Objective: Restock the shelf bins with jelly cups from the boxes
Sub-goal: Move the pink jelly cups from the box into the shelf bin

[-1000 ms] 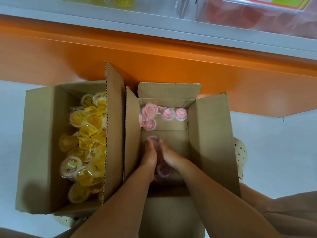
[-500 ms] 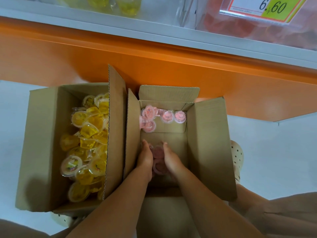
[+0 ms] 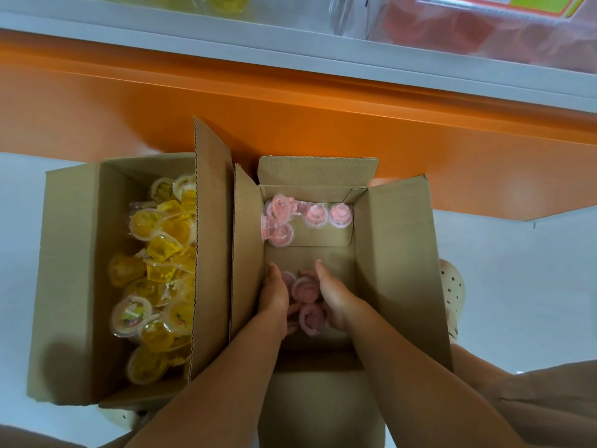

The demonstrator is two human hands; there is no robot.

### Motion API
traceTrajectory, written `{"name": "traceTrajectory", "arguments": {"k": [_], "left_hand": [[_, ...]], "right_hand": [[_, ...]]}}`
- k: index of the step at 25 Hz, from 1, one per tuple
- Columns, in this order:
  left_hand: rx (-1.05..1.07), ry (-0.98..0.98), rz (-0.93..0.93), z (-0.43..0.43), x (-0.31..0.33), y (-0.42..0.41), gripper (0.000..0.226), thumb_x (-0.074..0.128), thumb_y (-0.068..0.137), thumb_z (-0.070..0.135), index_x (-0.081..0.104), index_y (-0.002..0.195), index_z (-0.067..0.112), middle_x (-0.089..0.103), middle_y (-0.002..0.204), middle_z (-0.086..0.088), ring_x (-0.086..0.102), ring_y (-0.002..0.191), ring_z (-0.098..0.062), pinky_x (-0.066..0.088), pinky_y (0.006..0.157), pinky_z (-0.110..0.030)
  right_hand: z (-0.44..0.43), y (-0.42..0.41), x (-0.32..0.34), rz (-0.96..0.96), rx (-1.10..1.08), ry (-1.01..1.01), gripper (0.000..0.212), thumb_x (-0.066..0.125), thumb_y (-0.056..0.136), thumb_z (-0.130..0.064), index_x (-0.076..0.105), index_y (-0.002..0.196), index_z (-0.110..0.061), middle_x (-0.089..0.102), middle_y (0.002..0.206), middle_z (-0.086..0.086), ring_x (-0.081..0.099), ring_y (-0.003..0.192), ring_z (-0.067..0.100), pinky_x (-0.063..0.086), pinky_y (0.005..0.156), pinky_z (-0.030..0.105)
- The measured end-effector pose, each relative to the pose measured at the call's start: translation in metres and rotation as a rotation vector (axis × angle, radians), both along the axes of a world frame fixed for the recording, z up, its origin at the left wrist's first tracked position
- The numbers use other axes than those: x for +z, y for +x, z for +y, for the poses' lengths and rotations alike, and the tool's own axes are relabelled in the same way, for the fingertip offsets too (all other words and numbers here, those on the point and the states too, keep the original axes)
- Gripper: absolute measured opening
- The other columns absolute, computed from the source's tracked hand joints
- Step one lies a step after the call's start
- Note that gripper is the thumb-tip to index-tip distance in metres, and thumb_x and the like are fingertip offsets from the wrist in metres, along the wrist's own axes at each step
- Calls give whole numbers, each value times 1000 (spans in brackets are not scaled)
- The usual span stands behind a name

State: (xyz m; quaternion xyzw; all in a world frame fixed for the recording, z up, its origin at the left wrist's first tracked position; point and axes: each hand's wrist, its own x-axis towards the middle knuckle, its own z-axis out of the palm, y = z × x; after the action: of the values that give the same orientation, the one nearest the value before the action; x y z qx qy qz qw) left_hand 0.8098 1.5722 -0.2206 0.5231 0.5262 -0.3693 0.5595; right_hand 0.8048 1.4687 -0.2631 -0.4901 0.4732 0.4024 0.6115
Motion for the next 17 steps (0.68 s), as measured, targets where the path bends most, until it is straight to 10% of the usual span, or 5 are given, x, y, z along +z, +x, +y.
{"name": "traceTrajectory", "arguments": {"k": [4,10,17], "left_hand": [[-58,17,-99,-2,2,-4,61,26,102,60,68,92,19,73,88,-9,68,86,-26,53,70,-32],[-129,25,-161,-2,4,-9,60,30,103,57,71,99,12,75,95,-12,70,88,-28,53,72,-32],[-221,6,-363,-4,30,-8,56,32,105,51,71,88,14,73,71,2,66,67,-11,47,63,-26]], "right_hand": [[-3,-4,6,90,-12,117,74,35,86,-75,68,113,-14,73,102,14,67,99,31,53,82,39],[-3,-13,18,124,-18,189,68,41,86,-73,68,94,-11,72,78,14,68,67,26,53,68,35],[-18,-19,45,51,-259,336,61,47,88,-65,65,119,-15,71,109,14,66,98,29,50,82,40]]}}
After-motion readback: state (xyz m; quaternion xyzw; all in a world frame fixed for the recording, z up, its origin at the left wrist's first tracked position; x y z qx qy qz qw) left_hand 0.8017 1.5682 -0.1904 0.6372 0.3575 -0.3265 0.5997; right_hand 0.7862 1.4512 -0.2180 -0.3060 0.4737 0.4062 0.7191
